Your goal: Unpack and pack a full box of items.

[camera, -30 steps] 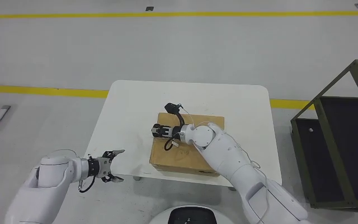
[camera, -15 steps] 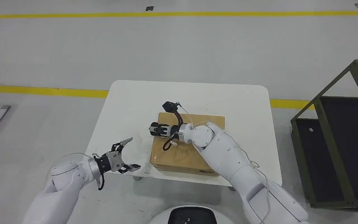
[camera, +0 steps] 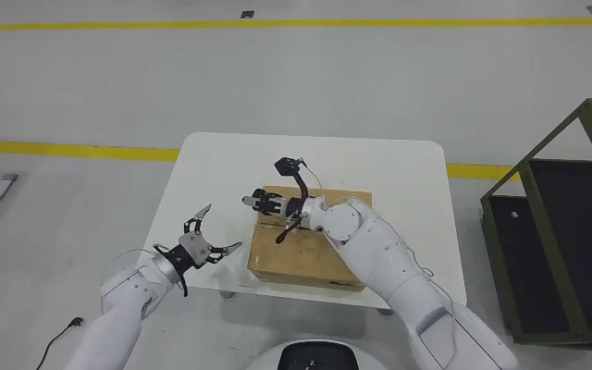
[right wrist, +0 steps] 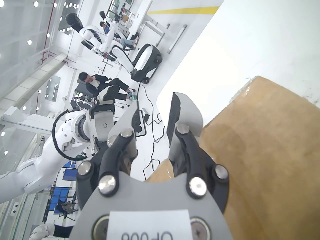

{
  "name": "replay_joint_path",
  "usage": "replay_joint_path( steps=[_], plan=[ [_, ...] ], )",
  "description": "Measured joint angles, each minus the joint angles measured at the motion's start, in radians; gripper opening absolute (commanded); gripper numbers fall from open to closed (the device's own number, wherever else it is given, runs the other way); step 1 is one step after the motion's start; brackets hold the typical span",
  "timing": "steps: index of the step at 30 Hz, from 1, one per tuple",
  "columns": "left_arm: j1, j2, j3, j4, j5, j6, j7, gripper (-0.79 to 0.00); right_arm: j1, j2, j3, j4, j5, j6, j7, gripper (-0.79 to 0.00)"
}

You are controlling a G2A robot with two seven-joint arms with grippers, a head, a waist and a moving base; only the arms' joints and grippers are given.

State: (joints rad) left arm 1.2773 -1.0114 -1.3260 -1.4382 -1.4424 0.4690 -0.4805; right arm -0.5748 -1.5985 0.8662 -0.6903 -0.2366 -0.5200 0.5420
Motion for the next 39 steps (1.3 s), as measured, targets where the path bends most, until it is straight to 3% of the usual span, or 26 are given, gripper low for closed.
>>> replay_joint_path(
  steps=[5, 8, 13, 15, 17, 21, 26, 32, 39],
  plan=[
    [0.001, -0.013, 0.014, -0.029, -0.059, -0.048, 0.016, 0.000, -0.052, 0.044, 0.072, -0.117, -0.060, -0.003, -0.017, -0.246],
    [0.001, -0.018, 0.025, -0.061, -0.027, -0.080, 0.005, 0.000, -0.105, 0.080, 0.142, -0.213, -0.102, 0.015, -0.015, -0.394],
    [-0.010, -0.019, 0.038, -0.098, 0.087, -0.124, -0.044, 0.000, -0.243, 0.147, 0.300, -0.436, -0.208, 0.082, 0.000, -0.465],
    [-0.010, -0.019, 0.039, -0.098, 0.090, -0.124, -0.046, 0.000, -0.324, 0.175, 0.381, -0.561, -0.279, 0.121, 0.015, -0.560],
    [-0.010, -0.019, 0.039, -0.097, 0.086, -0.124, -0.044, 0.000, -0.414, 0.200, 0.462, -0.694, -0.341, 0.153, 0.025, -0.785],
    [-0.010, -0.019, 0.039, -0.097, 0.086, -0.124, -0.044, 0.000, -0.576, 0.233, 0.604, -0.904, -0.443, 0.187, 0.026, -0.785],
    [-0.010, -0.019, 0.039, -0.097, 0.086, -0.124, -0.044, 0.000, -0.739, 0.253, 0.737, -1.000, -0.506, 0.227, -0.050, -0.785],
    [-0.010, -0.019, 0.039, -0.097, 0.086, -0.124, -0.044, 0.000, -0.829, 0.251, 0.737, -0.926, -0.506, 0.257, -0.187, -0.785],
    [-0.010, -0.019, 0.039, -0.097, 0.086, -0.124, -0.044, 0.000, -0.785, 0.241, 0.625, -0.790, -0.511, 0.235, -0.244, -0.785]
  ],
)
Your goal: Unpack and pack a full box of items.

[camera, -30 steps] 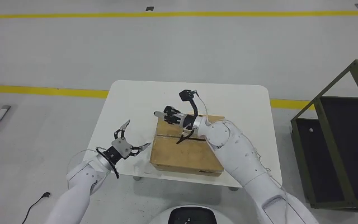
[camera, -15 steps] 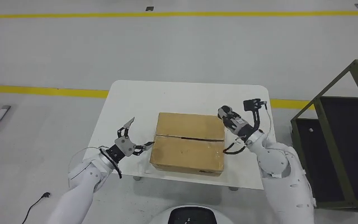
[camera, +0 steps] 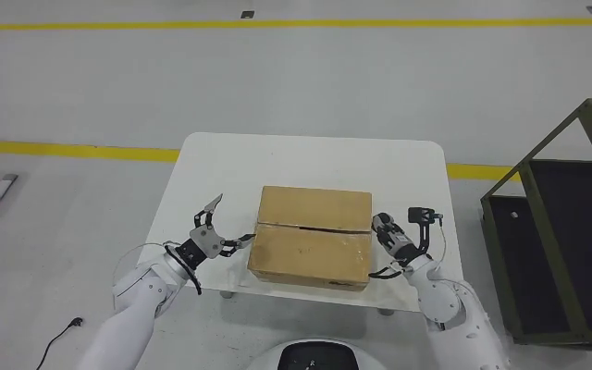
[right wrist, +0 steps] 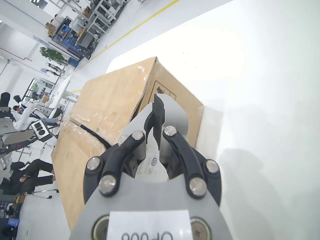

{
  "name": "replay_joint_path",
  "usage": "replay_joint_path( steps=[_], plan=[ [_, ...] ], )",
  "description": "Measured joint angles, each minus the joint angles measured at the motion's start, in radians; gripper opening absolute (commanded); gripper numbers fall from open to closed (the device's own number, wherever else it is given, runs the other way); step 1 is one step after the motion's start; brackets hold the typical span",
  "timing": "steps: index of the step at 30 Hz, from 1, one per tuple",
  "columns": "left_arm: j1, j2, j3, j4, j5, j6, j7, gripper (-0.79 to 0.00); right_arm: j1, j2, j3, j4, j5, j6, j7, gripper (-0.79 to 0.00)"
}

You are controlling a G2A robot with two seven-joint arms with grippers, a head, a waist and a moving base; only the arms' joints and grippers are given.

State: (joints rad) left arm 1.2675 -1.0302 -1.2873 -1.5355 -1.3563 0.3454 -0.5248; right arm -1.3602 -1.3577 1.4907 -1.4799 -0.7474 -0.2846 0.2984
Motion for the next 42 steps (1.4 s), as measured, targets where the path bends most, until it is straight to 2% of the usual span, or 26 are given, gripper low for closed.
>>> replay_joint_path(
  steps=[7, 10, 19, 26, 30, 34, 38, 42],
  plan=[
    [0.000, 0.000, 0.002, -0.004, 0.002, 0.000, 0.003, 0.000, 0.068, -0.005, -0.067, 0.084, 0.026, -0.044, 0.010, -0.785],
    [-0.011, -0.005, 0.024, -0.036, 0.030, 0.015, 0.027, 0.000, 0.081, -0.002, -0.060, 0.097, 0.033, -0.050, -0.002, -0.785],
    [-0.120, -0.030, 0.167, -0.066, 0.220, 0.042, 0.094, 0.000, 0.013, 0.020, 0.032, -0.038, 0.039, -0.014, 0.025, -0.785],
    [-0.120, -0.030, 0.167, -0.066, 0.216, 0.041, 0.094, 0.000, -0.024, 0.029, 0.039, -0.133, 0.004, 0.023, 0.063, -0.785],
    [-0.120, -0.030, 0.167, -0.066, 0.216, 0.041, 0.094, 0.000, -0.039, 0.034, 0.032, -0.179, -0.036, -0.003, 0.048, -0.785],
    [-0.117, -0.031, 0.170, -0.067, 0.226, 0.038, 0.104, 0.000, -0.047, 0.039, 0.025, -0.188, -0.110, -0.014, 0.031, -0.785],
    [-0.126, -0.045, 0.205, -0.086, 0.217, 0.022, 0.106, 0.000, -0.047, 0.041, 0.014, -0.173, -0.108, -0.024, 0.013, -0.785],
    [-0.189, -0.067, 0.265, -0.084, 0.228, 0.055, 0.219, 0.000, -0.041, 0.043, 0.011, -0.165, -0.099, -0.018, 0.013, -0.785]
  ],
)
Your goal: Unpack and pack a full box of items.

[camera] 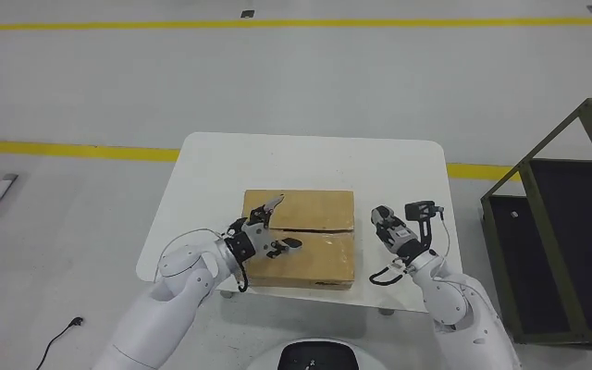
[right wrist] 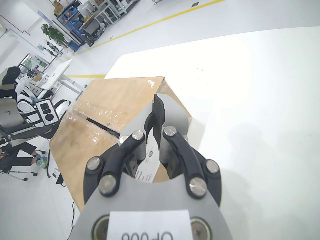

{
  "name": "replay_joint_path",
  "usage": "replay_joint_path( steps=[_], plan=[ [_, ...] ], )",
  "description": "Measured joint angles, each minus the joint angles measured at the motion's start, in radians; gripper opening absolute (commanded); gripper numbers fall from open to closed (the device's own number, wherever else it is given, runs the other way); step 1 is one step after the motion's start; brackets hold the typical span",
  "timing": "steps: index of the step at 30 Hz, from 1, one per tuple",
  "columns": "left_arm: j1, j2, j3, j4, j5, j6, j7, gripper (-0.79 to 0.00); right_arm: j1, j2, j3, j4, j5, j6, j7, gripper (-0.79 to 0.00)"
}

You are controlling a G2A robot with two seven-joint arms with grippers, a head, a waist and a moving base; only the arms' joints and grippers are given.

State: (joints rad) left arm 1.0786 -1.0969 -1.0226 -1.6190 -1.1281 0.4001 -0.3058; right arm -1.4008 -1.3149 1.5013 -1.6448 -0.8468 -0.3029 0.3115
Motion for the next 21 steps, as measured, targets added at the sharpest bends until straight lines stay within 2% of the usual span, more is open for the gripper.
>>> replay_joint_path(
  steps=[4, 8, 14, 19, 21],
  plan=[
    [-0.063, -0.024, 0.074, 0.014, 0.068, 0.034, 0.141, 0.000, 0.001, 0.001, -0.001, 0.009, 0.037, 0.008, -0.001, -0.785],
    [-0.127, -0.053, 0.141, 0.072, 0.086, 0.074, 0.245, 0.000, -0.003, 0.003, 0.003, 0.017, 0.057, -0.001, -0.005, -0.785],
    [-0.176, -0.087, 0.180, 0.148, 0.074, 0.054, 0.329, 0.000, -0.016, 0.008, 0.006, 0.010, 0.068, 0.004, -0.004, -0.785],
    [-0.191, -0.104, 0.189, 0.171, 0.091, 0.032, 0.370, 0.000, -0.015, 0.011, 0.007, 0.008, 0.074, 0.006, 0.003, -0.785],
    [-0.196, -0.107, 0.195, 0.174, 0.132, 0.020, 0.381, -0.296, -0.010, 0.012, 0.006, 0.009, 0.076, 0.009, 0.009, -0.785]
  ],
)
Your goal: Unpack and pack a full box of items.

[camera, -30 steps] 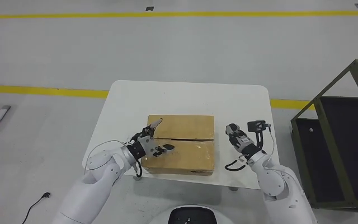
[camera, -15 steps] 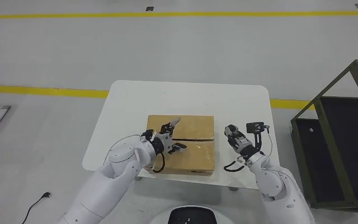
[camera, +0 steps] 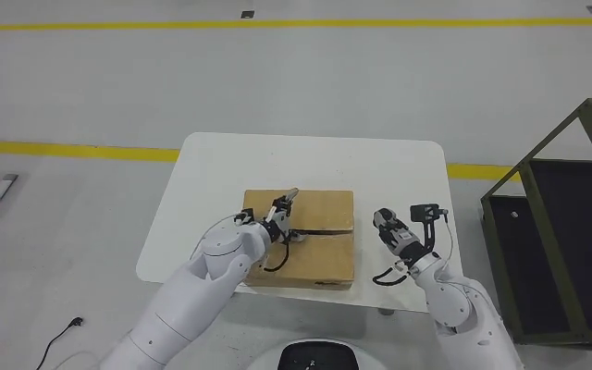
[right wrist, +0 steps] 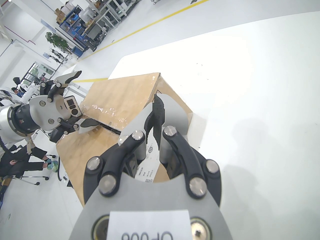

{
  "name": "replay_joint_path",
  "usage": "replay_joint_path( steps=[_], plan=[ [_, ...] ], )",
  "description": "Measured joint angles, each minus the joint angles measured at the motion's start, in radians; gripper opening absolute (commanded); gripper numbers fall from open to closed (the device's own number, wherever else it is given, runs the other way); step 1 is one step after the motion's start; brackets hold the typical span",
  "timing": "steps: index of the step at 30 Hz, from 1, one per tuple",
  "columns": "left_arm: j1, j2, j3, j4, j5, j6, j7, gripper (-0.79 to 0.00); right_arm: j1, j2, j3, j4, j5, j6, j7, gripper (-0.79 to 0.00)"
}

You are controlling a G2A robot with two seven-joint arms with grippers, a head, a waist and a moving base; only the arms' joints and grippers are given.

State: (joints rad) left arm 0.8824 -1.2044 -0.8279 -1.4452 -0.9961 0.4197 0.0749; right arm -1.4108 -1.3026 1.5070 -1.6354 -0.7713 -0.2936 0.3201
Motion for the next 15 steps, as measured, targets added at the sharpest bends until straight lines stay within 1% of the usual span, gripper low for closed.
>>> replay_joint_path(
  steps=[1, 3, 8, 15],
  plan=[
    [-0.001, -0.001, 0.001, 0.001, 0.017, -0.007, 0.001, -0.508, 0.003, 0.000, -0.001, 0.001, 0.001, 0.001, 0.002, -0.785],
    [-0.002, -0.003, 0.003, 0.003, 0.062, -0.025, 0.001, -0.785, 0.009, 0.002, -0.005, 0.003, 0.001, 0.001, 0.006, -0.785],
    [0.003, -0.004, -0.006, 0.001, 0.148, -0.053, -0.028, -0.785, 0.024, 0.004, -0.016, 0.014, 0.005, 0.001, 0.013, -0.785],
    [0.013, -0.005, -0.031, 0.001, 0.194, -0.048, -0.085, -0.785, 0.042, 0.006, -0.036, 0.026, 0.009, 0.002, 0.018, -0.785]
  ],
)
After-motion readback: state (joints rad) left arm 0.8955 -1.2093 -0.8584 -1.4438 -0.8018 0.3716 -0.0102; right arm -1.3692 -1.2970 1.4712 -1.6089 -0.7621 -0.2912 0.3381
